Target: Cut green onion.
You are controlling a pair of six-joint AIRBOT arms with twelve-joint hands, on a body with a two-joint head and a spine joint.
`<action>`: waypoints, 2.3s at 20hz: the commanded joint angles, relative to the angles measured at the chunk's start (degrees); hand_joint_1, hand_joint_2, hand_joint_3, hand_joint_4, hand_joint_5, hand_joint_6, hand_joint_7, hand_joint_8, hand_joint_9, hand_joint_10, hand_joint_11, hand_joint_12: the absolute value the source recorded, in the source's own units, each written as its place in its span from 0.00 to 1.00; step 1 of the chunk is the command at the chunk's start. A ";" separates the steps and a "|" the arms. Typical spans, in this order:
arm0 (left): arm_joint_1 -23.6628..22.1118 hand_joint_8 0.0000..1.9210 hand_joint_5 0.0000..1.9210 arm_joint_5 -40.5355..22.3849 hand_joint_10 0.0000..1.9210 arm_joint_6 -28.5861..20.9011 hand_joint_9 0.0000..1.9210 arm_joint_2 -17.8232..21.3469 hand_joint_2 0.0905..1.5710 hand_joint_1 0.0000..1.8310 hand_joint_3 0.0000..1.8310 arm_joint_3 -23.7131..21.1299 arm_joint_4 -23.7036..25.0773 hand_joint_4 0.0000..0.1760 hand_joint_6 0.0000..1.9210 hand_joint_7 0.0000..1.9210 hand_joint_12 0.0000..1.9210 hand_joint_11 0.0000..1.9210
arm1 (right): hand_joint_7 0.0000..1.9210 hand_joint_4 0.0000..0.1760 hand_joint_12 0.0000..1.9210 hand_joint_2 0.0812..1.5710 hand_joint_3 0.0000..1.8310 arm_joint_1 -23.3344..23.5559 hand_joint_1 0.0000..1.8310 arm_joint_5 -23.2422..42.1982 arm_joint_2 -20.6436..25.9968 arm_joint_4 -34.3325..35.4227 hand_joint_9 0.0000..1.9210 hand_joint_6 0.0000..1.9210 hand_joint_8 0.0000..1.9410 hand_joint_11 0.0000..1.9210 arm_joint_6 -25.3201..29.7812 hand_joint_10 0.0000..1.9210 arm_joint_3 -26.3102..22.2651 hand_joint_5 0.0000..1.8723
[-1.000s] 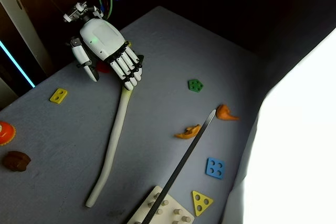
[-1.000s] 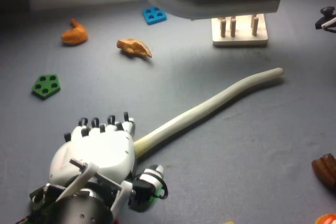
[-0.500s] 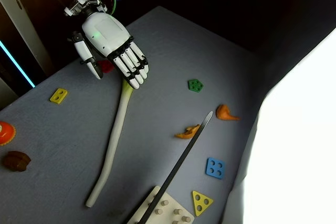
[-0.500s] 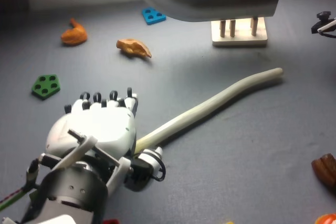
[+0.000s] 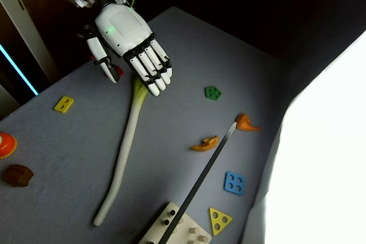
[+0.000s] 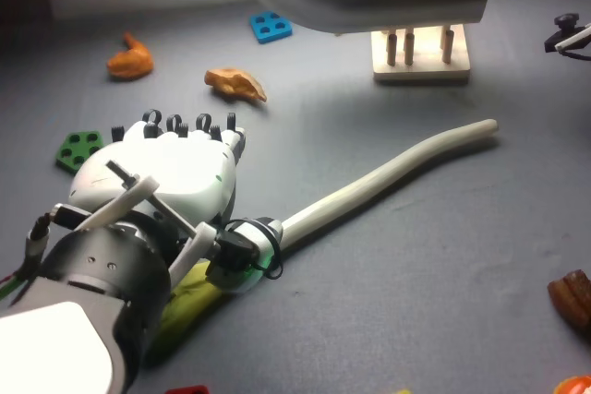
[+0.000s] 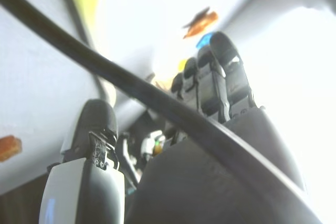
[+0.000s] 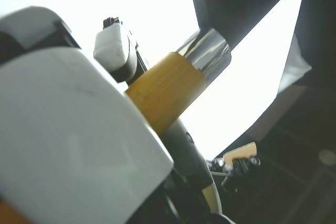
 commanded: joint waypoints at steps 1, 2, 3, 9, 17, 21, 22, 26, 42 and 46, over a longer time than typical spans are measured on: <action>-1.19 0.00 0.06 1.88 0.00 0.77 0.10 0.61 0.85 0.23 0.00 0.14 4.53 0.03 0.00 0.11 0.35 0.00 | 0.83 1.00 1.00 0.43 0.51 0.13 0.87 6.55 0.39 3.06 0.86 1.00 1.00 0.89 0.69 1.00 0.71 0.72; -1.92 0.00 0.06 1.53 0.01 1.95 0.10 0.94 0.85 0.23 0.00 0.14 3.99 0.03 0.00 0.11 0.35 0.00 | 0.83 1.00 1.00 0.43 0.51 -0.20 0.87 6.34 0.26 3.11 0.86 1.00 1.00 0.89 0.69 1.00 0.71 0.72; -2.48 0.00 0.07 0.99 0.01 3.05 0.11 1.21 0.84 0.25 0.00 0.17 3.58 0.03 0.00 0.12 0.38 0.00 | 0.83 1.00 1.00 0.43 0.51 -0.53 0.86 5.99 0.14 3.19 0.86 1.00 1.00 0.89 0.69 1.00 0.71 0.72; -5.30 0.00 0.05 -0.64 0.00 5.69 0.08 2.92 0.85 0.24 0.00 -0.11 2.17 0.10 0.00 0.09 0.32 0.00 | 0.83 1.00 1.00 0.45 0.49 -1.26 0.86 4.86 -2.67 3.48 0.86 1.00 1.00 0.89 0.86 1.00 4.04 0.72; -7.83 0.00 0.05 -1.05 0.00 7.25 0.09 3.89 0.86 0.22 0.00 -0.74 0.93 0.05 0.00 0.10 0.32 0.00 | 0.83 1.00 1.00 0.45 0.47 -1.22 0.86 4.43 -4.38 3.48 0.86 1.00 1.00 0.89 2.12 1.00 6.01 0.73; -8.24 0.00 0.05 -1.17 0.00 7.81 0.07 4.49 0.85 0.23 0.00 -1.12 0.67 0.04 0.00 0.09 0.32 0.00 | 0.83 1.00 1.00 0.46 0.46 -2.36 0.86 4.48 -4.45 3.74 0.86 1.00 1.00 0.89 2.85 1.00 6.01 0.73; -8.20 0.00 0.06 -1.17 0.00 7.81 0.08 4.58 0.85 0.23 0.00 -1.21 0.58 0.03 0.00 0.09 0.32 0.00 | 0.82 1.00 1.00 0.46 0.47 -2.53 0.85 4.61 -4.45 3.74 0.85 1.00 1.00 0.88 2.87 1.00 6.01 0.71; -8.06 0.00 0.07 -1.18 0.00 7.81 0.09 4.58 0.85 0.23 0.00 -1.28 0.57 0.01 0.00 0.10 0.34 0.00 | 0.70 0.00 1.00 0.46 0.59 -2.73 0.63 4.84 -4.42 3.74 0.76 0.95 1.00 0.79 2.87 1.00 6.02 0.47; -8.46 0.00 0.09 -1.30 0.00 7.79 0.08 4.19 0.84 0.25 0.00 -2.53 -0.89 0.01 0.00 0.09 0.31 0.00 | 0.05 0.20 0.10 0.63 0.00 -3.08 0.52 6.26 -3.64 0.35 0.02 0.01 0.01 0.00 5.31 0.05 6.69 0.04; -8.48 0.00 0.09 -2.22 0.00 7.79 0.09 4.28 0.84 0.24 0.00 -2.93 -1.22 0.00 0.00 0.09 0.32 0.00 | 0.00 0.33 0.00 0.55 0.00 -3.35 0.49 6.51 -2.70 -2.88 0.00 0.00 0.00 0.00 8.42 0.00 6.69 0.00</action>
